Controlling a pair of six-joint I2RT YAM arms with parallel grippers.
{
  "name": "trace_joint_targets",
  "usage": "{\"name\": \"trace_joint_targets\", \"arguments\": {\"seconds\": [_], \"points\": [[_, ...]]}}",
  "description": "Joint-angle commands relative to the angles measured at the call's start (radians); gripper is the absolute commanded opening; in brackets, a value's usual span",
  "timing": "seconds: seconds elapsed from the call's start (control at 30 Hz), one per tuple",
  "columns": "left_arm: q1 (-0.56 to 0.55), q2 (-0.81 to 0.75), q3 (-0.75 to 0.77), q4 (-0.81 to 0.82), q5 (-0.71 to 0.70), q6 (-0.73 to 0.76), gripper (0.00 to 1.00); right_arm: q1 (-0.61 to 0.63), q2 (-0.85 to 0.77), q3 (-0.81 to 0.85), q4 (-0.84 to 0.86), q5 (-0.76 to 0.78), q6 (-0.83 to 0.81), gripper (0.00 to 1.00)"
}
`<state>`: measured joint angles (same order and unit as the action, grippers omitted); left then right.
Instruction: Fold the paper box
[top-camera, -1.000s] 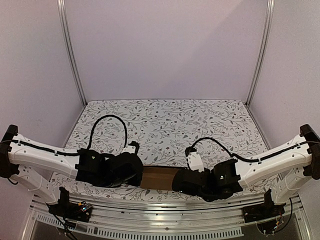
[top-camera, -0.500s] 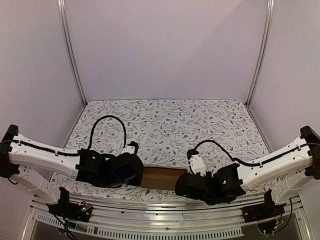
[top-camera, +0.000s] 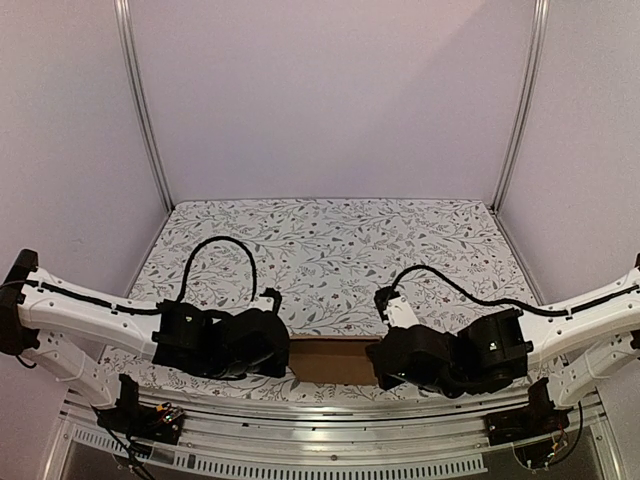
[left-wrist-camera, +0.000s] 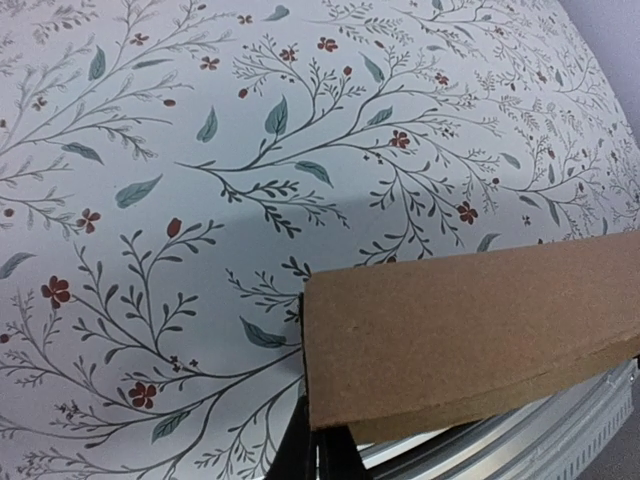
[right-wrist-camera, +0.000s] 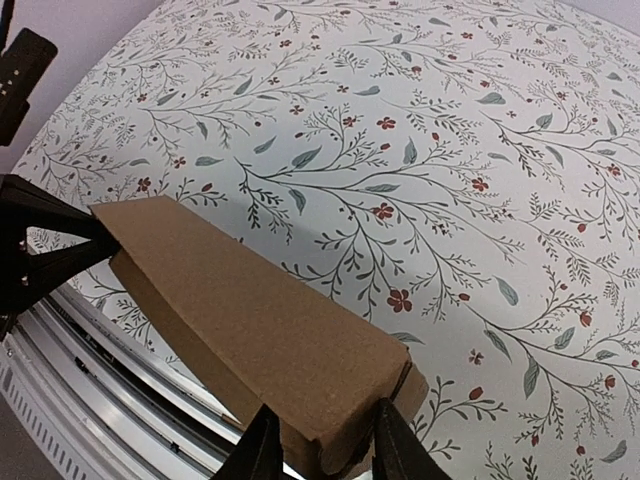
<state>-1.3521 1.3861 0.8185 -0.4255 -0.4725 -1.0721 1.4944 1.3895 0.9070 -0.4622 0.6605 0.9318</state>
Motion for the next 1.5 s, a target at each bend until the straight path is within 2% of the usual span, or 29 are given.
{"name": "trace_joint_targets", "arguments": {"seconds": [0.0, 0.2, 0.5, 0.9, 1.1, 1.27, 1.47], "points": [[-0.021, 0.008, -0.013, 0.005, 0.028, -0.012, 0.00, 0.006, -0.050, 0.047, -0.001, 0.001, -0.111, 0.30], [-0.022, 0.001, -0.011, -0.007, 0.020, -0.016, 0.00, -0.009, -0.049, 0.058, -0.036, 0.041, -0.148, 0.30], [-0.025, -0.026, -0.013, -0.050, -0.027, -0.049, 0.00, -0.027, -0.077, 0.047, -0.069, 0.066, -0.147, 0.37], [-0.045, -0.002, 0.042, -0.139, -0.116, -0.106, 0.00, -0.076, -0.079, 0.091, 0.103, -0.035, -0.316, 0.43], [-0.052, 0.015, 0.073, -0.167, -0.132, -0.128, 0.00, -0.105, 0.015, 0.173, 0.141, -0.085, -0.356, 0.27], [-0.055, 0.044, 0.103, -0.172, -0.132, -0.143, 0.00, -0.119, 0.117, 0.225, 0.191, -0.120, -0.369, 0.00], [-0.058, 0.073, 0.123, -0.176, -0.123, -0.155, 0.00, -0.123, 0.221, 0.225, 0.267, -0.129, -0.357, 0.00]]}}
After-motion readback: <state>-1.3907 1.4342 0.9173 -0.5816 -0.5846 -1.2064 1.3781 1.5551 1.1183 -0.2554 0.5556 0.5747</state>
